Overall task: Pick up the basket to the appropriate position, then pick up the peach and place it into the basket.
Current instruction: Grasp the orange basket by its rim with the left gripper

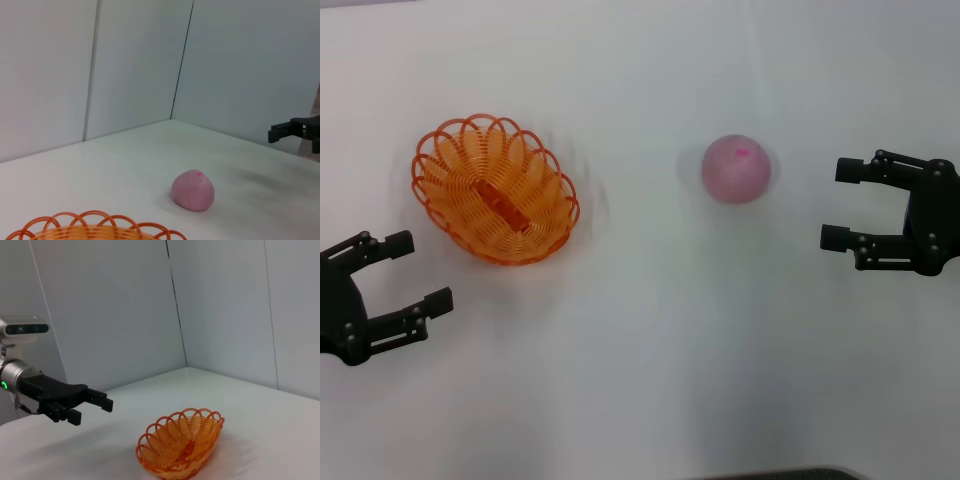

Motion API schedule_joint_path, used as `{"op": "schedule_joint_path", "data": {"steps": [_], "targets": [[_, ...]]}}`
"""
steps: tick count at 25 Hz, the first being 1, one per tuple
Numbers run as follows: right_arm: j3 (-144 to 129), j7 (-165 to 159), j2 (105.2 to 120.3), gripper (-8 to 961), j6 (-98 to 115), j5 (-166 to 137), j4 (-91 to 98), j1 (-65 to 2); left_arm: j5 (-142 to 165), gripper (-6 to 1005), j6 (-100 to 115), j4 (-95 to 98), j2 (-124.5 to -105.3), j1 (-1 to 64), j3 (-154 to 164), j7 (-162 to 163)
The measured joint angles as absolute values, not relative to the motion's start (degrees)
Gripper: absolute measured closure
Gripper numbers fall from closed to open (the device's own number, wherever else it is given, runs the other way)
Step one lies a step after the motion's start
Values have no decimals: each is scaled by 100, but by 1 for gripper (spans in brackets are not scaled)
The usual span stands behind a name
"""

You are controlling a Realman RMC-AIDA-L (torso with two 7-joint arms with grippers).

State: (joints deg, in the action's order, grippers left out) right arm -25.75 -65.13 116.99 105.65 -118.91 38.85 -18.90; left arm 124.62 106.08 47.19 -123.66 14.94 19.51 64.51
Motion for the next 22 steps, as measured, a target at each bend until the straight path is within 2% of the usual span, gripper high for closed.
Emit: {"op": "schedule_joint_path", "data": {"steps": [22], "targets": [[-2572,-6513,11707,52,10556,-11891,3885,-1889,12462,157,10608,4720,-12366,1521,1992,6451]]}}
